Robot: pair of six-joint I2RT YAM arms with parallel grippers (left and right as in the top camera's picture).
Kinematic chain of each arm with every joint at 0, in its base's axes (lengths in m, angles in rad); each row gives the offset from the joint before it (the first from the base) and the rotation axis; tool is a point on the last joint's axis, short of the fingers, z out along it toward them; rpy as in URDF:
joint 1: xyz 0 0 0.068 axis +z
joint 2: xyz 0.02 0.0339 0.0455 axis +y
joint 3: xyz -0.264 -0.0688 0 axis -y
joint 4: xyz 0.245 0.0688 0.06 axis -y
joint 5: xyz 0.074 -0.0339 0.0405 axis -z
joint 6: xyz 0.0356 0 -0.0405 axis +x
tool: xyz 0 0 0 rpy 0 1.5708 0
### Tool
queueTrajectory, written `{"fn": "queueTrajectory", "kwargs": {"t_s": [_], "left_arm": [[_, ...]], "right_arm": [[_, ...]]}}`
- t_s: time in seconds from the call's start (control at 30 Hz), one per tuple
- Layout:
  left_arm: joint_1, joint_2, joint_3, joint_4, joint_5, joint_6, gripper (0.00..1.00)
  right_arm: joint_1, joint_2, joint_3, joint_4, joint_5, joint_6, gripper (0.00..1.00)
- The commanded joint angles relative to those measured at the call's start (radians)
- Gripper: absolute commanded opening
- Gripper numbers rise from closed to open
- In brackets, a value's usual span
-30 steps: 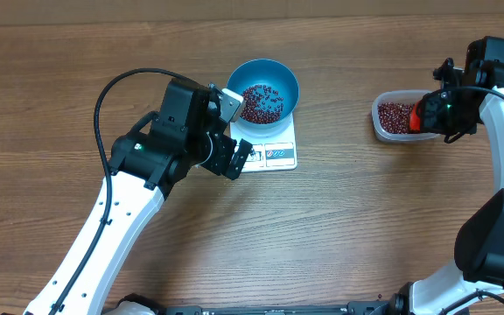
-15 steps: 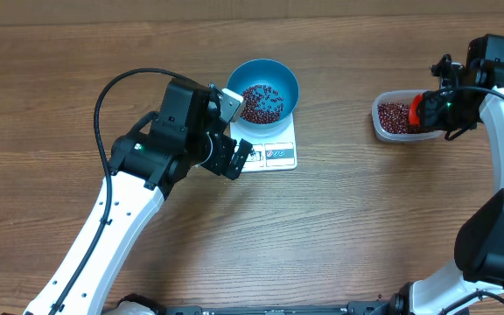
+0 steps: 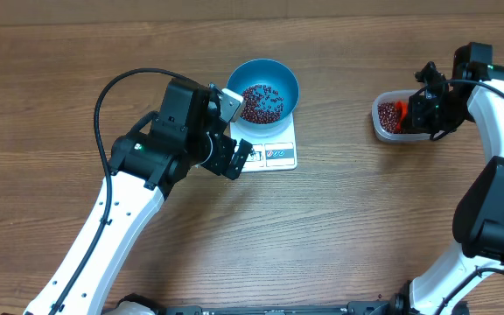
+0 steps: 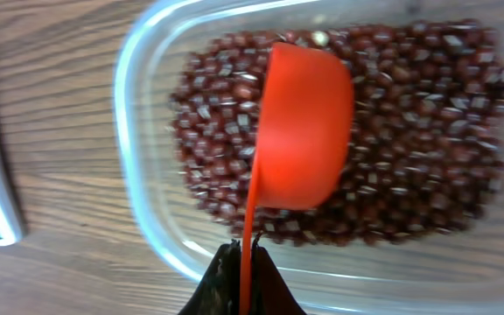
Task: Scoop item into bowl and weigh 150g on scale
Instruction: 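Scoop red beans from the tub with the right gripper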
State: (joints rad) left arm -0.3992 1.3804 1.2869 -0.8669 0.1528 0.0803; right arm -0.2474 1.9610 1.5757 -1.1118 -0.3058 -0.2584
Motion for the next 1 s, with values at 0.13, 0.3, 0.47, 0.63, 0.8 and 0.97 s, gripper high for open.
{"fn": "queueTrajectory", "kwargs": {"t_s": [0.13,0.3,0.47,0.63,0.8,0.97], "left_arm": [[0.0,-0.006,-0.002,0.004,-0.006,-0.013,1.0],[0.0,-0.006,-0.002,0.004,-0.006,-0.013,1.0],[0.0,-0.006,-0.002,0.004,-0.006,-0.013,0.99],[0.0,-0.006,-0.002,0.003,-0.006,-0.013,0.99],[0.0,-0.006,-0.002,0.004,-0.006,-0.013,0.99],[0.0,-0.006,-0.002,0.004,-0.006,-0.013,1.0]], "right_arm": [[-0.116,0.016,-0.006,-0.023,-0.229,-0.003,0.04],[-0.227,0.016,-0.006,-0.042,-0.356,-0.013,0.04],[-0.323,0.016,-0.006,-0.102,-0.535,-0.101,0.04],[-0.337,0.016,-0.005,-0.148,-0.641,-0.149,0.04],[-0.294,0.014,-0.003,-0.19,-0.777,-0.204,0.04],[-0.206,0.011,0.0,-0.195,-0.822,-0.196,0.04]]}}
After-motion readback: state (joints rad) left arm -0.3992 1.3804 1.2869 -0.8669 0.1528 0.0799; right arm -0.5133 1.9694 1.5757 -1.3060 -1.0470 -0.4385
